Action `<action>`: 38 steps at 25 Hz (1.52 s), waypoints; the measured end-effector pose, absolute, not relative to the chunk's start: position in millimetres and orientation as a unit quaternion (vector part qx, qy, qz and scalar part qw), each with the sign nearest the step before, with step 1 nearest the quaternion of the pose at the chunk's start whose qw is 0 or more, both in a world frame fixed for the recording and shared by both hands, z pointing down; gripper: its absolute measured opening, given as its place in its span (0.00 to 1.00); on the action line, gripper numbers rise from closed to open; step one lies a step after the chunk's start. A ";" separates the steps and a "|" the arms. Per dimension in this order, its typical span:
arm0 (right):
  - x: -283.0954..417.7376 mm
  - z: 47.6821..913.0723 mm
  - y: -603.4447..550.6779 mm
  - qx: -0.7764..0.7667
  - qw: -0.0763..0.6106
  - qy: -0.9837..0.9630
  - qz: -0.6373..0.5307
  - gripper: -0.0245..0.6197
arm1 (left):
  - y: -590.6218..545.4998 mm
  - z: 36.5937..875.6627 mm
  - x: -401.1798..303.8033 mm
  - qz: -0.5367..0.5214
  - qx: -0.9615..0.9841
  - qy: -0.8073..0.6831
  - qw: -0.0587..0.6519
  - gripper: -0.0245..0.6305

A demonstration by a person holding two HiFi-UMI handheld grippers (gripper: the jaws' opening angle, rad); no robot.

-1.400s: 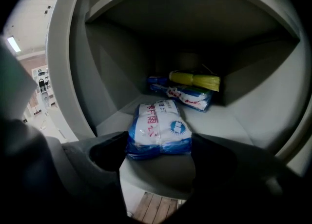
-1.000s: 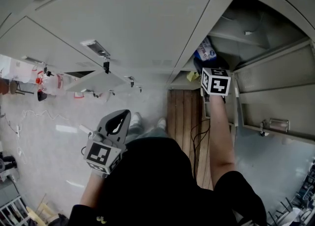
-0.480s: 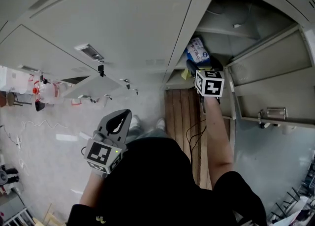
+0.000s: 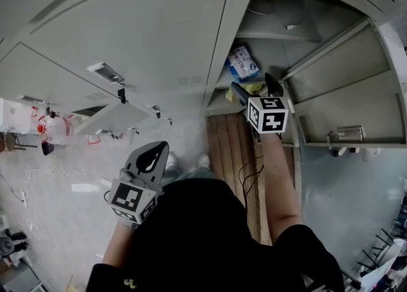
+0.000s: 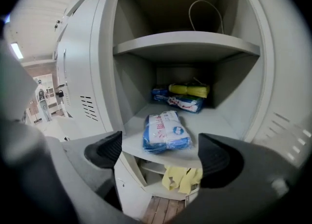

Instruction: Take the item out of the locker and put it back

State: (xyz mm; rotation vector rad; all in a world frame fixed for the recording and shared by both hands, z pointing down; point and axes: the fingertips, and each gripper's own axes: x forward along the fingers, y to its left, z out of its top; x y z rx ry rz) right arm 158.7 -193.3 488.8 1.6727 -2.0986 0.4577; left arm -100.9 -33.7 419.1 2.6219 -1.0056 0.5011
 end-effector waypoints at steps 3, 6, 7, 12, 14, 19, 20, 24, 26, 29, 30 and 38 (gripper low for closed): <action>152.6 481.5 -172.9 0.598 0.201 -0.758 0.166 0.79 | -33.8 419.1 -91.4 0.171 0.917 -0.330 0.145 0.05; 148.4 476.1 -151.6 0.594 0.200 -0.761 0.165 0.79 | -33.5 418.5 -79.6 0.169 0.925 -0.307 0.143 0.05; 147.6 474.0 -144.6 0.595 0.201 -0.761 0.163 0.78 | -33.6 418.6 -76.0 0.169 0.928 -0.300 0.143 0.05; 144.5 458.5 -111.3 0.605 0.191 -0.757 0.157 0.64 | -34.0 419.0 -59.3 0.162 0.938 -0.269 0.143 0.05; 144.1 450.0 -99.4 0.612 0.184 -0.753 0.154 0.60 | -34.1 418.8 -51.3 0.160 0.943 -0.255 0.144 0.05; 141.9 430.9 -73.8 0.630 0.166 -0.744 0.148 0.44 | -34.9 418.4 -33.5 0.156 0.952 -0.220 0.144 0.05; 141.2 428.5 -69.5 0.631 0.164 -0.743 0.147 0.43 | -35.2 418.4 -30.2 0.155 0.954 -0.214 0.144 0.05; 137.9 421.0 -53.8 0.640 0.155 -0.738 0.148 0.37 | -37.5 418.7 -19.8 0.151 0.959 -0.193 0.144 0.05; 137.4 416.5 -46.4 0.648 0.146 -0.733 0.148 0.32 | -39.4 418.0 -15.5 0.148 0.961 -0.185 0.143 0.05; 137.8 411.1 -35.6 0.659 0.139 -0.725 0.147 0.24 | -42.3 416.2 -9.9 0.145 0.964 -0.174 0.141 0.05; 137.4 410.0 -32.3 0.661 0.137 -0.723 0.147 0.22 | -43.3 415.8 -8.8 0.145 0.964 -0.171 0.140 0.05; 128.7 400.3 -15.5 0.672 0.117 -0.717 0.144 0.12 | -51.0 413.8 -3.9 0.140 0.968 -0.157 0.137 0.05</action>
